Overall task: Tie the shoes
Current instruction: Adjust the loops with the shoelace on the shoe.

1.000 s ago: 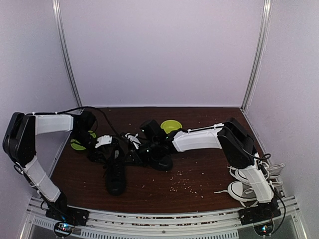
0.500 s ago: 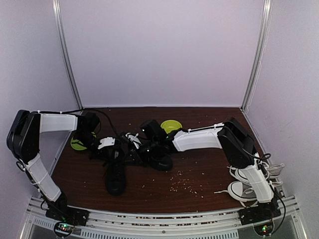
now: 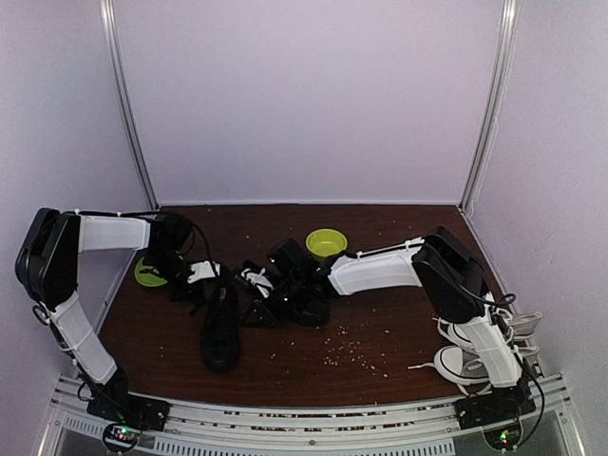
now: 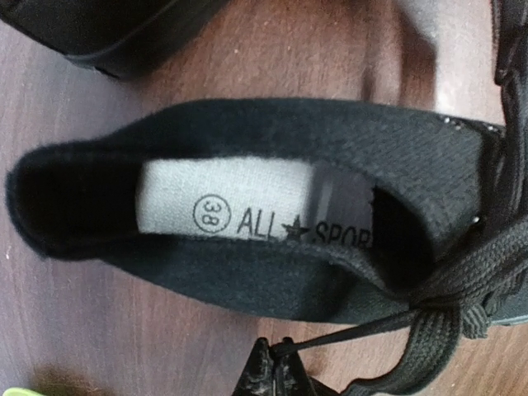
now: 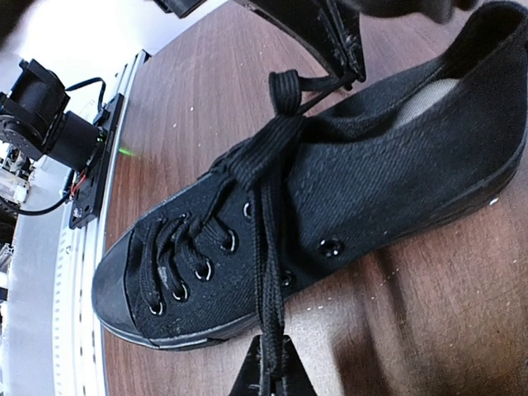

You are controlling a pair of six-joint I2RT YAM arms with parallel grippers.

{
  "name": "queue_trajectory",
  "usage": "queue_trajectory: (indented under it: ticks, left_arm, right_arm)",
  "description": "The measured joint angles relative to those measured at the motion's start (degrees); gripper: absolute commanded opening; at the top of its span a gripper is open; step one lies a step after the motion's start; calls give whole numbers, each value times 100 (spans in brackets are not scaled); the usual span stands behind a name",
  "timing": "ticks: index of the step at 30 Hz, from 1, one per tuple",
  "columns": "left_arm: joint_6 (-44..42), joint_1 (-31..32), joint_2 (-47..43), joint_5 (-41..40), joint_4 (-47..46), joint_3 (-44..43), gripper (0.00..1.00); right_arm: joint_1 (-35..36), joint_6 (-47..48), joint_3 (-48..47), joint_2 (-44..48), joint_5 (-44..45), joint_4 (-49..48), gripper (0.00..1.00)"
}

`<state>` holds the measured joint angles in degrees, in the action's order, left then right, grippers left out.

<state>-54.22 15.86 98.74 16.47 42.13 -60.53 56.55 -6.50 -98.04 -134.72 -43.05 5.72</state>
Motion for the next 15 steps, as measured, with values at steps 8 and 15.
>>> queue_trajectory:
  ticks: [8,15]
  left_arm:
    - [42,13,22,-87,-4,0,1]
    - [186,11,-393,50,-319,120,51]
  right_arm:
    - [11,85,7,0,63,79,0]
    - [11,59,-92,0,61,118,0]
